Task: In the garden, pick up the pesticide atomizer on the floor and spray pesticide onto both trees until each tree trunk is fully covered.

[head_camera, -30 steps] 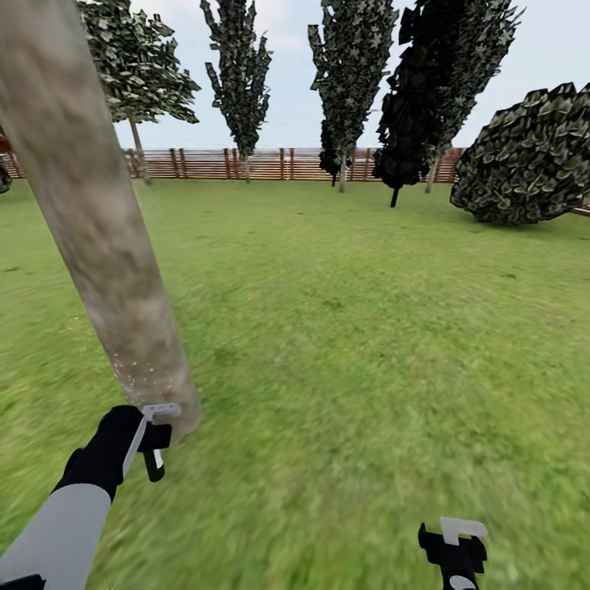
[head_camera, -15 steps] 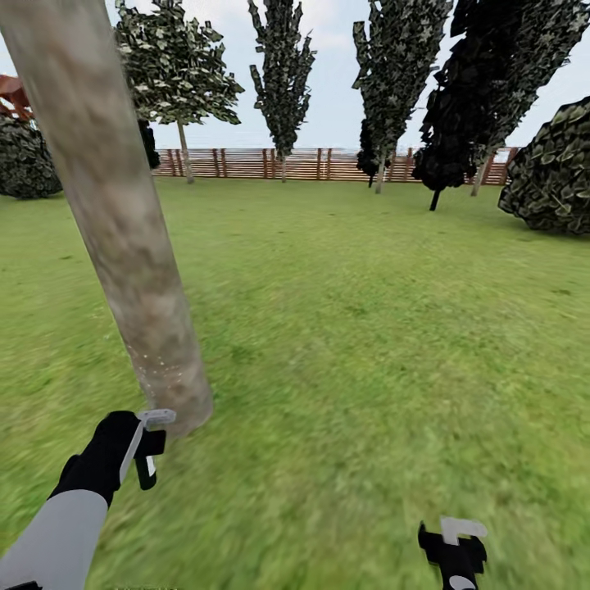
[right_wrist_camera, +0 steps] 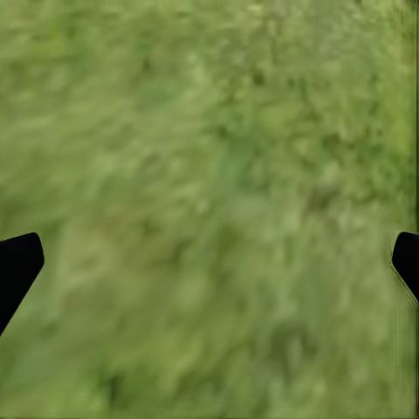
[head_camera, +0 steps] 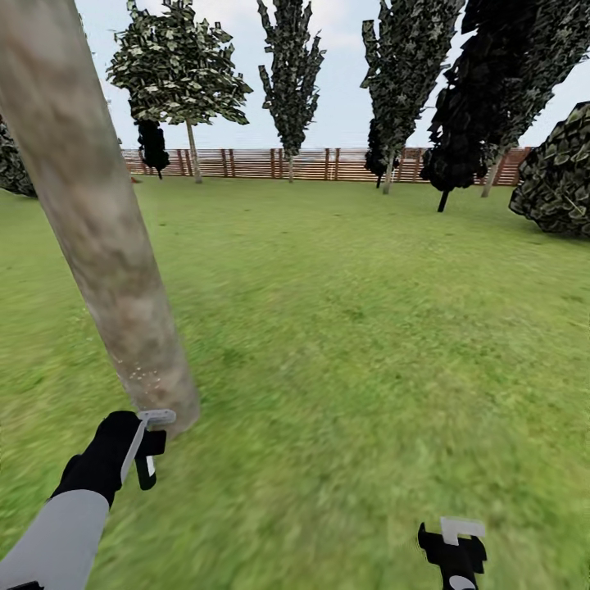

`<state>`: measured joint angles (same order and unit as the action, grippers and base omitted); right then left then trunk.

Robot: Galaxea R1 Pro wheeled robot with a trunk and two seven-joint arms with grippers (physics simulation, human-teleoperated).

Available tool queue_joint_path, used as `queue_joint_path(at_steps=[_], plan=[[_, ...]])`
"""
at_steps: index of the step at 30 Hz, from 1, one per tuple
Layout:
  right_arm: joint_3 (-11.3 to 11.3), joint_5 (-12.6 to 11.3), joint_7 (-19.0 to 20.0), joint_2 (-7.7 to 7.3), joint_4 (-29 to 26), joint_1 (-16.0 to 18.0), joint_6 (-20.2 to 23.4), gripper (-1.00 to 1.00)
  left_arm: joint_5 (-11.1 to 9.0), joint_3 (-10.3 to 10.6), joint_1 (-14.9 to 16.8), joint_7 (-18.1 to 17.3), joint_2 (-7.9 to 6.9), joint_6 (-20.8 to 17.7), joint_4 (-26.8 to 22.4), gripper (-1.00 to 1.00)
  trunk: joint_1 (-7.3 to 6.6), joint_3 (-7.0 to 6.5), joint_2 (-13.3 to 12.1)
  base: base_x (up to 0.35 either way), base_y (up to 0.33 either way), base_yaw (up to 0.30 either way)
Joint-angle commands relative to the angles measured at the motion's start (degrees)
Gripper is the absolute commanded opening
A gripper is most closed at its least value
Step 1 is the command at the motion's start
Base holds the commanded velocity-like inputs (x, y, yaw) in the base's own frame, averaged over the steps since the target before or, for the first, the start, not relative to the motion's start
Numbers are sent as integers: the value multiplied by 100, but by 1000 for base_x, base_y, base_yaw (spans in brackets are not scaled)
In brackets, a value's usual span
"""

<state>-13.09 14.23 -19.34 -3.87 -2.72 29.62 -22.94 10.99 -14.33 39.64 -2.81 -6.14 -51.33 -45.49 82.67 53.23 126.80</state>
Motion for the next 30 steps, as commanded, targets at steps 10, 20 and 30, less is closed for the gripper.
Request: queue_joint_path(at_steps=[10, 20, 30], plan=[[0, 0, 0, 0, 0, 0, 0, 100, 0, -6, 0, 0, 7, 0, -4, -100, 0, 0, 0, 105, -275, 256], [0, -1, 0, 0, 0, 0, 0, 100, 0, -9, 0, 0, -1, 0, -4, -100, 0, 0, 0, 104, -275, 276], [0, 1, 0, 0, 0, 0, 0, 100, 0, -9, 0, 0, -7, 9, -4, -100, 0, 0, 0, 142, -273, 25]])
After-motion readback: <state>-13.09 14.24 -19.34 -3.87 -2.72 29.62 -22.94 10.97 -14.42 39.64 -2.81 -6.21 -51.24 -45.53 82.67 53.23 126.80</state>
